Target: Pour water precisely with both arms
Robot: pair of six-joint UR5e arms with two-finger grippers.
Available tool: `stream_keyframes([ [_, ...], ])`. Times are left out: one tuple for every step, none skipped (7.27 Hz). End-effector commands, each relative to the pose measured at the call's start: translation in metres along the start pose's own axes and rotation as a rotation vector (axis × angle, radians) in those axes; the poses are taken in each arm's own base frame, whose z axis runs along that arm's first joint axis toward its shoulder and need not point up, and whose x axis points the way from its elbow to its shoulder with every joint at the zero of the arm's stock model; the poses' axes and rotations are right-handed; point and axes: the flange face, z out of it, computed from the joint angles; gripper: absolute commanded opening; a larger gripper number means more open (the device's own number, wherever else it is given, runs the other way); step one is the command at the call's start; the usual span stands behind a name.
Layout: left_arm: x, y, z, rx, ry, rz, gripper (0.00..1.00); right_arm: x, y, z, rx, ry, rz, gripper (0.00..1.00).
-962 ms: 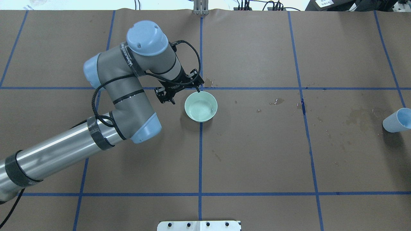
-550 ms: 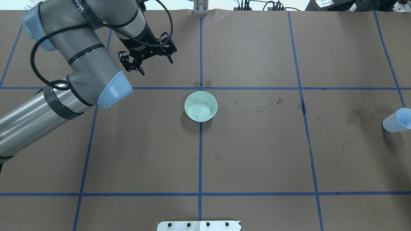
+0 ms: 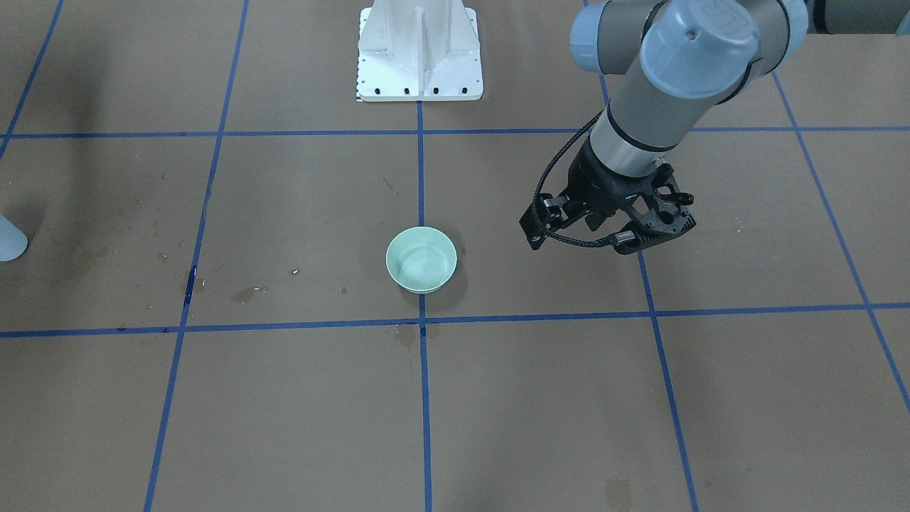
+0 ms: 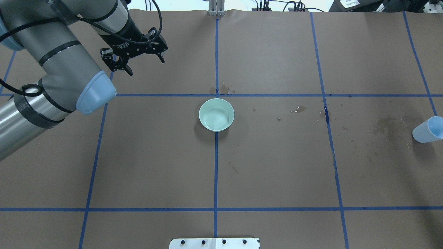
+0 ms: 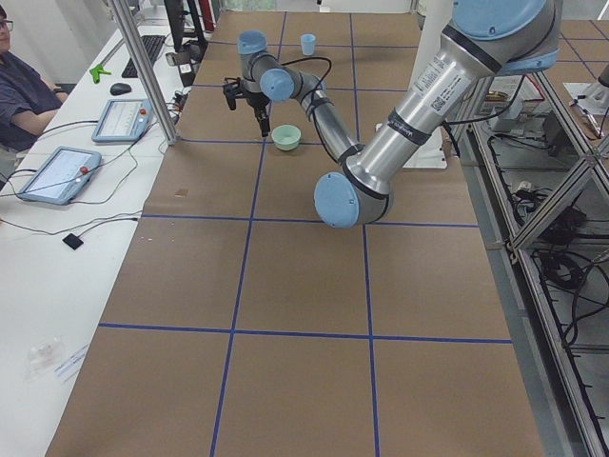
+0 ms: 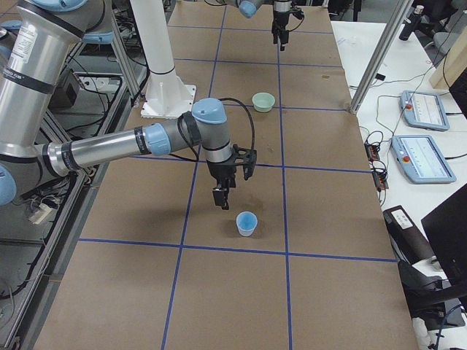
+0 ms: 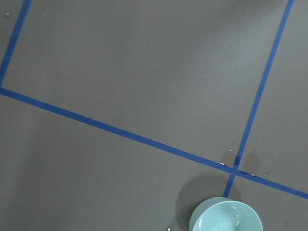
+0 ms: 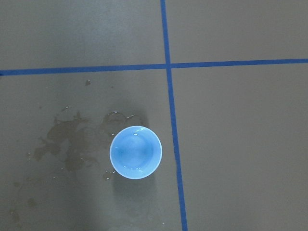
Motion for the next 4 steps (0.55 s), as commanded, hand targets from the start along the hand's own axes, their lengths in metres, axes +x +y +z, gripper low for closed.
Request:
stream_keyframes([
  [-0.006,-0.002,0.002,0.017,-0.009,-0.004,1.0,0.033,0.033,0.008,0.126,0.031,0.047,0.99],
  [-0.013,-0.002,0.009,0.013,-0.022,-0.014,1.0,0.043,0.038,0.012,0.171,0.038,0.076,0.99],
  [-0.016,-0.003,0.012,0.017,-0.029,-0.018,1.0,0.036,0.038,0.016,0.223,0.036,0.119,0.99],
  [-0.018,-0.004,0.013,0.023,-0.033,-0.02,1.0,0.023,0.037,0.025,0.275,0.078,0.142,0.99],
])
